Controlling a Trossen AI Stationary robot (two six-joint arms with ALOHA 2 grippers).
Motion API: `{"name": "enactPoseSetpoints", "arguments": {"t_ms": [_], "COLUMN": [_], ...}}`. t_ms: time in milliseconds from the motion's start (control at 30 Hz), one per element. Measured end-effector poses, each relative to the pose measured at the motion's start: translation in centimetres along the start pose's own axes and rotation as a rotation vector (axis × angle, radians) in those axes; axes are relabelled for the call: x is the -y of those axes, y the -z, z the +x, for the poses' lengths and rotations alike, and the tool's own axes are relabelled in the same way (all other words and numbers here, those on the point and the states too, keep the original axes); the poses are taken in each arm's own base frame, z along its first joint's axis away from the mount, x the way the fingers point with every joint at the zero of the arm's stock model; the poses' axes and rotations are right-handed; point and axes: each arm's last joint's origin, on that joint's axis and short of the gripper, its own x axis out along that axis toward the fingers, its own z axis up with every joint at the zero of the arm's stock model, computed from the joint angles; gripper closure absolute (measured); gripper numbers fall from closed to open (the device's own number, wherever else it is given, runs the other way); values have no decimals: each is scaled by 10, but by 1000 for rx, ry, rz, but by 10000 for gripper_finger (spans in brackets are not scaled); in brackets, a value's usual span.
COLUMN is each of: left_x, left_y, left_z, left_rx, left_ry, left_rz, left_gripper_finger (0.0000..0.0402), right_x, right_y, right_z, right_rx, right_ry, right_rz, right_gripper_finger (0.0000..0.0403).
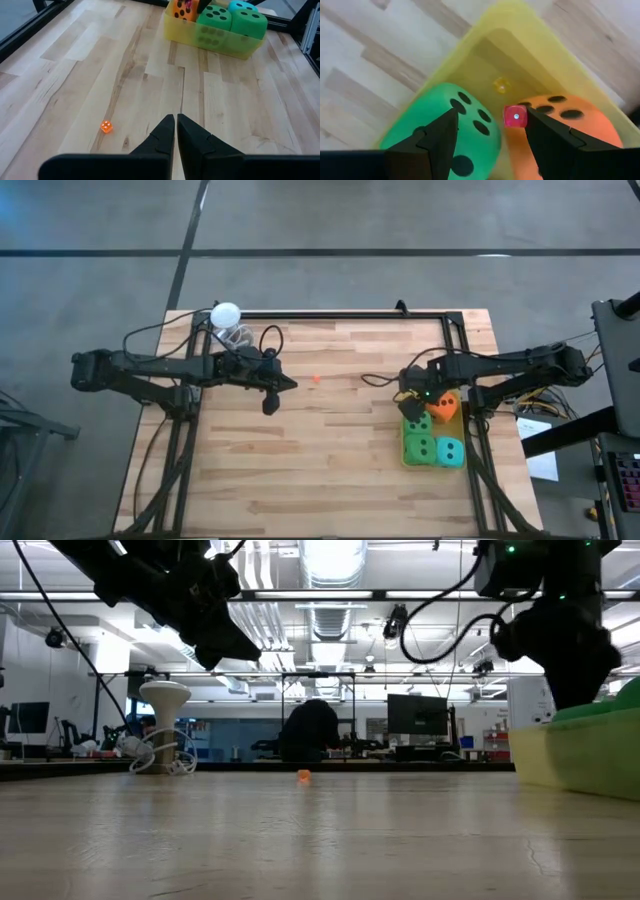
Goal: Pick & Place Dice
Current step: Put the small red dice into the yellow bin, then put the small orange dice into the yellow bin
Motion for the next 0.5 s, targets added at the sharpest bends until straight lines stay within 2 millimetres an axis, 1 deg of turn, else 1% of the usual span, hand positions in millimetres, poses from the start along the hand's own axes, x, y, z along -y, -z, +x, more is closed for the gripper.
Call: {"name": "enactPoseSetpoints", "arguments": {"t_ms": [100, 167, 267, 333, 367, 433, 500], "left_x": [0, 0, 0, 0, 0, 0, 0], "left_y": [0, 0, 0, 0, 0, 0, 0], "left_z": [0, 0, 0, 0, 0, 0, 0], "left_rx": [0, 0, 0, 0, 0, 0, 0], "left_ry": [0, 0, 0, 0, 0, 0, 0], "left_rz": [0, 0, 0, -4, -6, -8, -8], "left_gripper_finger": [376, 376, 376, 376, 376, 376, 376], "right_x": [5, 2, 4, -1, -2, 0, -2], "right_y": [3, 2, 2, 0, -1, 0, -1], "right_z": [0, 0, 0, -1, -2, -2, -3], "right_rx": [-14, -4, 19, 13, 21, 26, 20], "right_ry": [65, 34, 64, -22, -37, 0, -49], "right_rz": [36, 26, 36, 1, -6, 15, -22], "right_gripper_finger": [181, 181, 181, 181, 181, 181, 181]}}
